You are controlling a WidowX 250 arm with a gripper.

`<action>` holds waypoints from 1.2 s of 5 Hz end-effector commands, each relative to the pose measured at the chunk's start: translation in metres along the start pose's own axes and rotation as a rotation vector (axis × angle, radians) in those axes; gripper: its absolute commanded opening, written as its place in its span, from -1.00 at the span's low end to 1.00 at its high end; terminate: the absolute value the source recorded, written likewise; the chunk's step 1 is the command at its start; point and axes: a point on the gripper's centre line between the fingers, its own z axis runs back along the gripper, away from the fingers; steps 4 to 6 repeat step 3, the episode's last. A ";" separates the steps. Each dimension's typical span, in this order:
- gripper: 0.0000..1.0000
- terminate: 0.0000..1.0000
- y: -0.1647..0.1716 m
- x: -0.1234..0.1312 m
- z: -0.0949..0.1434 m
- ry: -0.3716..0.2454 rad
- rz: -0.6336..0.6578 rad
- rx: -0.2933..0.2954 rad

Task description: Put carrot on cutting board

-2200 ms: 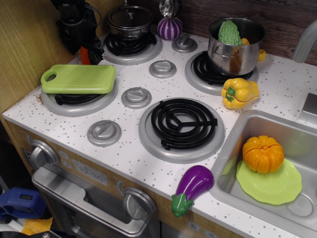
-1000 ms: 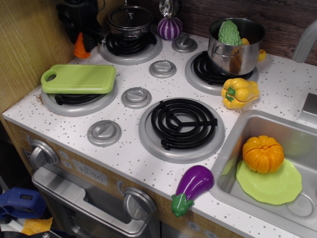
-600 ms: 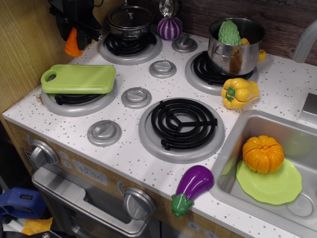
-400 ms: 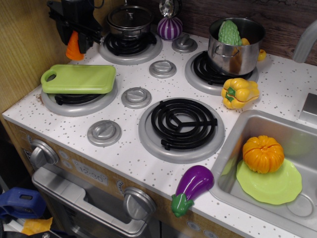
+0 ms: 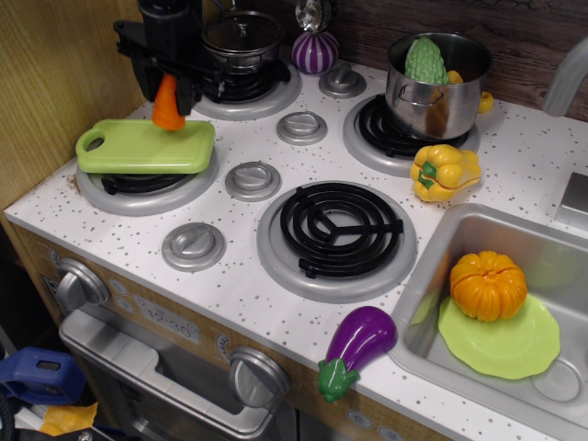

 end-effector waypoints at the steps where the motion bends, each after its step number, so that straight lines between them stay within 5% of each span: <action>1: 1.00 -1.00 -0.001 0.001 0.029 -0.080 0.033 0.033; 2: 1.00 -1.00 0.000 -0.004 0.026 -0.101 0.043 0.079; 3: 1.00 1.00 0.000 -0.004 0.026 -0.101 0.043 0.079; 6: 1.00 1.00 0.000 -0.004 0.026 -0.101 0.043 0.079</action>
